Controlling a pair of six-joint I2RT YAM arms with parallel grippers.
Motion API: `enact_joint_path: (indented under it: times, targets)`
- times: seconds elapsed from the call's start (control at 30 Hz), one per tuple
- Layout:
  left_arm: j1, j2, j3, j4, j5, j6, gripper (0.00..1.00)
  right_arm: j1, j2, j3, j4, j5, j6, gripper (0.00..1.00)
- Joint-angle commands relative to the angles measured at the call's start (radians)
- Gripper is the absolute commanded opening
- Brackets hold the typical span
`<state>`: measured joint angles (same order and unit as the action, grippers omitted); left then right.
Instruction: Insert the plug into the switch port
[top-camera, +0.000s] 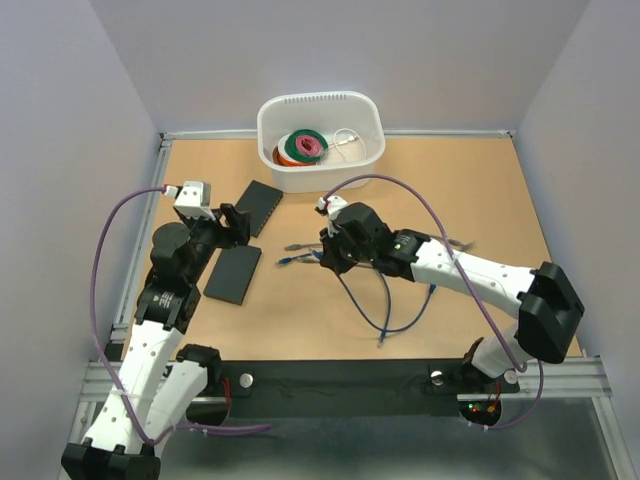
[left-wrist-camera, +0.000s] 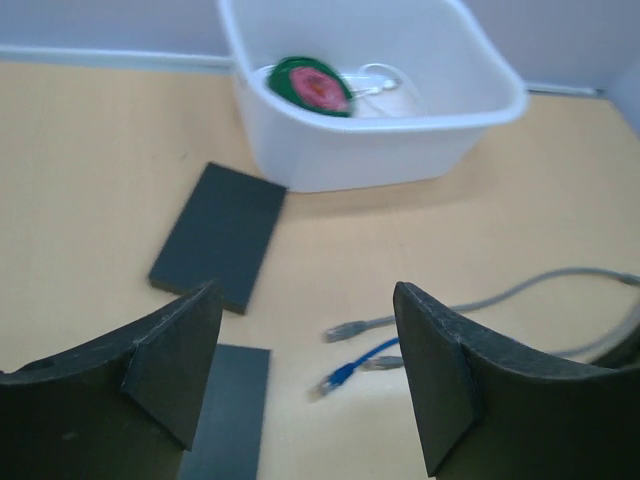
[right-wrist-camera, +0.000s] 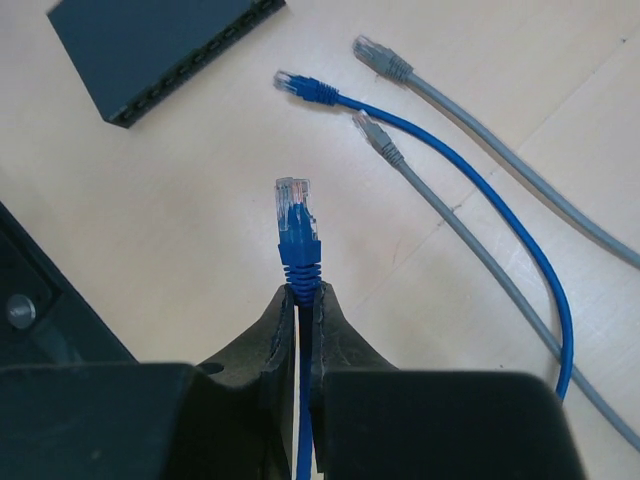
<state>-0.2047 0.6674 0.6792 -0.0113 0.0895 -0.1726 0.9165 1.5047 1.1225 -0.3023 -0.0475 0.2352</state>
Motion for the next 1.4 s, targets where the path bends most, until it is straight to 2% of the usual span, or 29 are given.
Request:
enact_joint_path:
  times: [0.0, 0.23, 0.6, 0.93, 1.07, 1.3, 1.37]
  targets:
    - [-0.039, -0.025, -0.017, 0.123, 0.243, 0.015, 0.81, 0.002, -0.054, 0.046, 0.095, -0.024, 0.098, 0.00]
    - [-0.114, 0.035, -0.023, 0.171, 0.466, -0.004, 0.81, 0.004, -0.095, 0.108, 0.212, -0.126, 0.156, 0.00]
    - [-0.130, 0.014, -0.029, 0.200, 0.523, -0.027, 0.80, 0.004, -0.146, 0.057, 0.417, -0.256, 0.216, 0.00]
    - [-0.128, -0.031, -0.018, 0.206, 0.541, -0.051, 0.69, 0.004, -0.127, 0.005, 0.486, -0.259, 0.237, 0.01]
    - [-0.122, -0.038, -0.013, 0.226, 0.538, -0.137, 0.69, 0.004, -0.132, -0.009, 0.486, -0.236, 0.228, 0.00]
    - [-0.122, -0.069, -0.027, 0.342, 0.448, -0.448, 0.69, 0.004, -0.175, -0.033, 0.526, -0.245, 0.239, 0.00]
    - [-0.122, -0.072, -0.044, 0.425, 0.437, -0.562, 0.69, 0.005, -0.193, -0.044, 0.548, -0.259, 0.246, 0.00]
